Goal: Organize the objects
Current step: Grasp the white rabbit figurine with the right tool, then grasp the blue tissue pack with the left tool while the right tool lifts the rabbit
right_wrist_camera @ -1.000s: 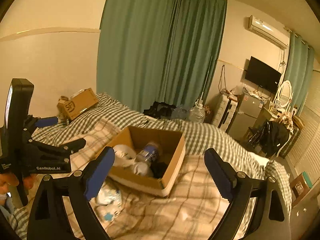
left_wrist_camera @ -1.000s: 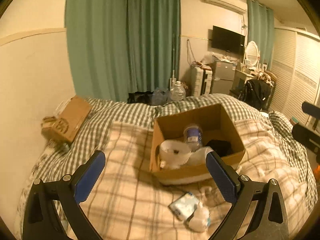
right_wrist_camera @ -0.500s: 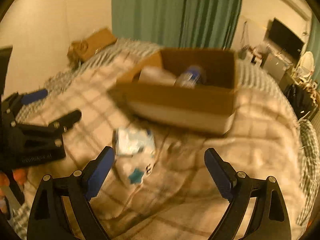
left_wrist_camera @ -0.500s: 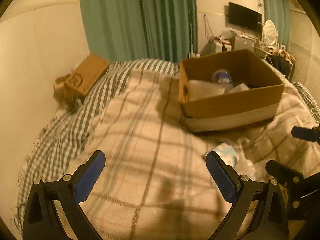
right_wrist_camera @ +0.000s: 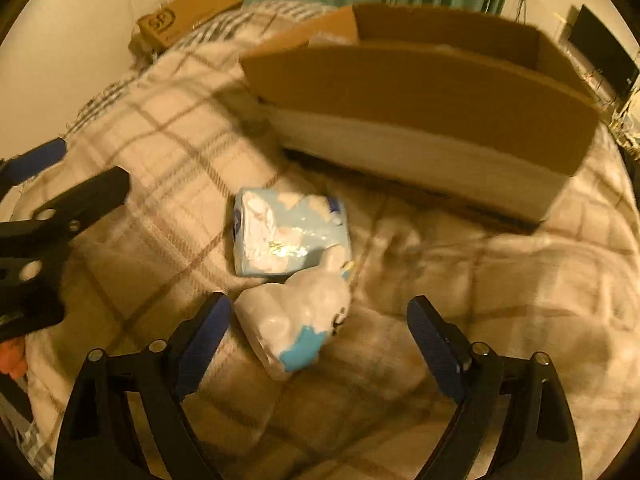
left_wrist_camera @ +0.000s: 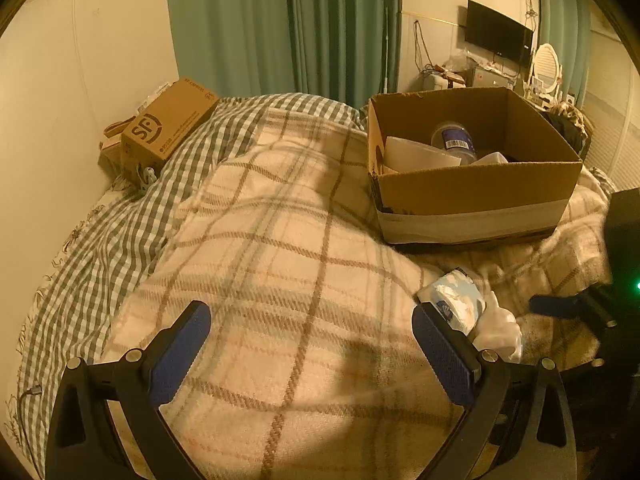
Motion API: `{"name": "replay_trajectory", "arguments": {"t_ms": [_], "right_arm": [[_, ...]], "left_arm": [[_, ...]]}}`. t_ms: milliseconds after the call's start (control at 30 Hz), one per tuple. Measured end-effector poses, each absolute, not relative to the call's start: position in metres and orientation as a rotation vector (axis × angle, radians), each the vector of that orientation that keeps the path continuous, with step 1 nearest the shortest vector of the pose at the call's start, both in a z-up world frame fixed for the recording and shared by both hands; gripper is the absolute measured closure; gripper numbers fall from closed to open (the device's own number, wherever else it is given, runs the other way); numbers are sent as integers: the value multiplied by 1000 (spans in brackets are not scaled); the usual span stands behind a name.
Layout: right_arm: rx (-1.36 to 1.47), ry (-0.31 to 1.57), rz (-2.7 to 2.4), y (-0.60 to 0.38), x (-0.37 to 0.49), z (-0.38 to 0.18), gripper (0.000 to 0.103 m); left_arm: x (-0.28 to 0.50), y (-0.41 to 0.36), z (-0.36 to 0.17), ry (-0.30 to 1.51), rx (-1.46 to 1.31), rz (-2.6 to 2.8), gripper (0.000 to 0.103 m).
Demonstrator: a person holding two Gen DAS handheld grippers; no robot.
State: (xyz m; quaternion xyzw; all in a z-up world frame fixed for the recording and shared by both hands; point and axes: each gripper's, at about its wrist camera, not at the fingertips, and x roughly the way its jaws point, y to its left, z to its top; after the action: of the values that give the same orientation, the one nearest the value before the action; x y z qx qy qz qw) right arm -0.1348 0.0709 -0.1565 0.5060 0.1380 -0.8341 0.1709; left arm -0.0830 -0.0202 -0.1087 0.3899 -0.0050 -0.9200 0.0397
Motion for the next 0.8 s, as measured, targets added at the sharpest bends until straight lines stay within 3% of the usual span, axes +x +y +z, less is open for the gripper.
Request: {"name": "replay_trajectory", "arguments": {"t_ms": [167, 467, 700, 800], "right_arm": [[1509, 379, -2297, 68, -141, -172, 39], [1348, 317, -2464, 102, -122, -122, 39], [1176, 322, -2673, 142, -126, -63, 39], [1187, 247, -2680, 154, -131, -62, 39]], "left_arm": [[-83, -20, -109, -21, 1198, -2819, 0], [-87, 0, -104, -145, 1216, -2825, 0], [-110, 54, -109, -255, 1317, -2914, 0], [-126, 74, -124, -303, 1395, -2903, 0]]}}
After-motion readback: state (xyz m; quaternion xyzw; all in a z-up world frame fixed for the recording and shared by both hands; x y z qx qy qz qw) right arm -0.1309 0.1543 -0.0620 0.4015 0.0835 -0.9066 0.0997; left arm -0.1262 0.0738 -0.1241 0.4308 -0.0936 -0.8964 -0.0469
